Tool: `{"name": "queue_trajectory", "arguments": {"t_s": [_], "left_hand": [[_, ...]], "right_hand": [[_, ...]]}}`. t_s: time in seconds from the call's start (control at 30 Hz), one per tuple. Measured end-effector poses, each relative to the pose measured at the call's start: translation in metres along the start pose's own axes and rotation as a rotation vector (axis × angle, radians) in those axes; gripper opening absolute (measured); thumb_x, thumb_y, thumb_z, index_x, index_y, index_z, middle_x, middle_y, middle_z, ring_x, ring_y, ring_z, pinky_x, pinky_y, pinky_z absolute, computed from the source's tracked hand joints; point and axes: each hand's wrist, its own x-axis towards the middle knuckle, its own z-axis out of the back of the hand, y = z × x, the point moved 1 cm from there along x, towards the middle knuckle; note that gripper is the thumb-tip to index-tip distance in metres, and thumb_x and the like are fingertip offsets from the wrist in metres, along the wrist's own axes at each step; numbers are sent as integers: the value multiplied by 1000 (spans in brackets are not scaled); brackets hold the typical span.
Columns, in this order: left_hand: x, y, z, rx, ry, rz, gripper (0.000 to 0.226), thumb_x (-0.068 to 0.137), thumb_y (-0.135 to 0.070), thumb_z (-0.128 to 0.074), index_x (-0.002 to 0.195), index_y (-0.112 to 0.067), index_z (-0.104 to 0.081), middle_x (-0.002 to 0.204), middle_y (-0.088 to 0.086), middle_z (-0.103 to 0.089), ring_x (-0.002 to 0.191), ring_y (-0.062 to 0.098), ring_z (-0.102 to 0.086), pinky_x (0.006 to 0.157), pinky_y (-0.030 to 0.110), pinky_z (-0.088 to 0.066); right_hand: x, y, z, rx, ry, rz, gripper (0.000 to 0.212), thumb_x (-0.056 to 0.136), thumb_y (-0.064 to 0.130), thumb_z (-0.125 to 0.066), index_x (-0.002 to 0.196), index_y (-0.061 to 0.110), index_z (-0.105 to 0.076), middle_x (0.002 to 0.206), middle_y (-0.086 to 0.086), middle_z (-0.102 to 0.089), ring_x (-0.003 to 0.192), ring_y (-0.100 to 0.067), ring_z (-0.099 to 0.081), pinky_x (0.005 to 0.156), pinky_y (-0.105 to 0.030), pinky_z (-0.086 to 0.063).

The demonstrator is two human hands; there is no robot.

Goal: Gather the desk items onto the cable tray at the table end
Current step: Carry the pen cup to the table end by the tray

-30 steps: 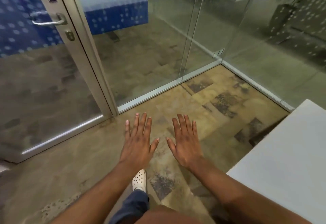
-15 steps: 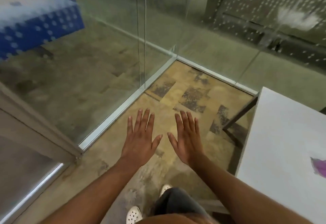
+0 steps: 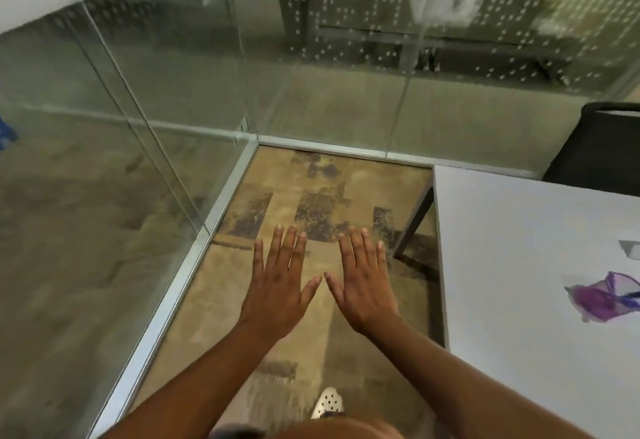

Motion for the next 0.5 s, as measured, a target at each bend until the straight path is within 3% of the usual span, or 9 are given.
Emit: {"name": "queue_trajectory", "arguments": {"t_s": [0.2, 0.5], "left_hand": [[93, -43, -21, -48, 68, -228, 82, 106, -59, -33, 168, -7, -17, 177, 15, -7, 164, 35, -3, 128, 64, -18], [229, -127, -81, -163, 140, -599, 81, 108, -62, -27, 169, -11, -11, 179, 10, 2, 165, 29, 8, 131, 61, -3]], "right_hand": [[22, -72, 19, 12, -57, -219, 78, 106, 61, -18, 168, 15, -10, 177, -11, 1, 163, -28, 9, 132, -56, -3], [29, -172, 15, -40, -72, -614, 79, 105, 65, -10, 168, 17, -17, 177, -10, -5, 164, -31, 1, 131, -59, -9]]}}
